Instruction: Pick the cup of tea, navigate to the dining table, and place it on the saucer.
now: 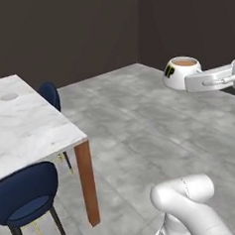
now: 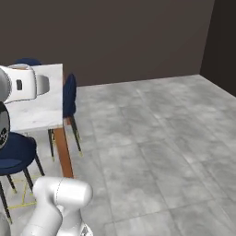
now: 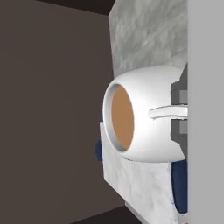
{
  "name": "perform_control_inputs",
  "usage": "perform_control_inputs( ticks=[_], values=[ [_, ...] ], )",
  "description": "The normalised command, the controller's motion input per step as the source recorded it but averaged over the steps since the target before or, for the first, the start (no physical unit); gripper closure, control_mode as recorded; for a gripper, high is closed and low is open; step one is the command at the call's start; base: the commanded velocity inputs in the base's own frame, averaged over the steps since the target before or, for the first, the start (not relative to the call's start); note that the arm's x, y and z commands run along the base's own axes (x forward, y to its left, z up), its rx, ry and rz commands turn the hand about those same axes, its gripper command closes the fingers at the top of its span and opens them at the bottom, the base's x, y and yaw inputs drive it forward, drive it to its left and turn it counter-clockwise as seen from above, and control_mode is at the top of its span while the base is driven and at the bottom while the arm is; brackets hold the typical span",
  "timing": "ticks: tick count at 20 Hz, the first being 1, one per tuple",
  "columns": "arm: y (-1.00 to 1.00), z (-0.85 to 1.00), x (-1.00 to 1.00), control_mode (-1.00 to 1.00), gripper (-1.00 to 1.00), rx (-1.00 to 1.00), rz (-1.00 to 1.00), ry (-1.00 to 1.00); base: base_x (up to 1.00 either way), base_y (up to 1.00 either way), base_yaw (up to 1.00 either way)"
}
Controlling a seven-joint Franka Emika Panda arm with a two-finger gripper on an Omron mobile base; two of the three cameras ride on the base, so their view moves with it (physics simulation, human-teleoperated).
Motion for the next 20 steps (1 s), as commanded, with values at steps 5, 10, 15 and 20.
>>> perform_control_inputs(
  ticks=[5,10,15,20],
  values=[
    [0.00,0.00,0.00,1.00,1.00,0.00,0.00,0.00,1.00,-0.09,0.01],
    [0.00,0.00,0.00,1.00,1.00,0.00,0.00,0.00,0.84,-0.37,0.15],
    [0.00,0.00,0.00,1.00,1.00,0.00,0.00,0.00,0.62,-0.63,0.30],
    [0.00,0.00,0.00,1.00,1.00,0.00,0.00,0.00,0.49,-0.73,0.46]
  ],
)
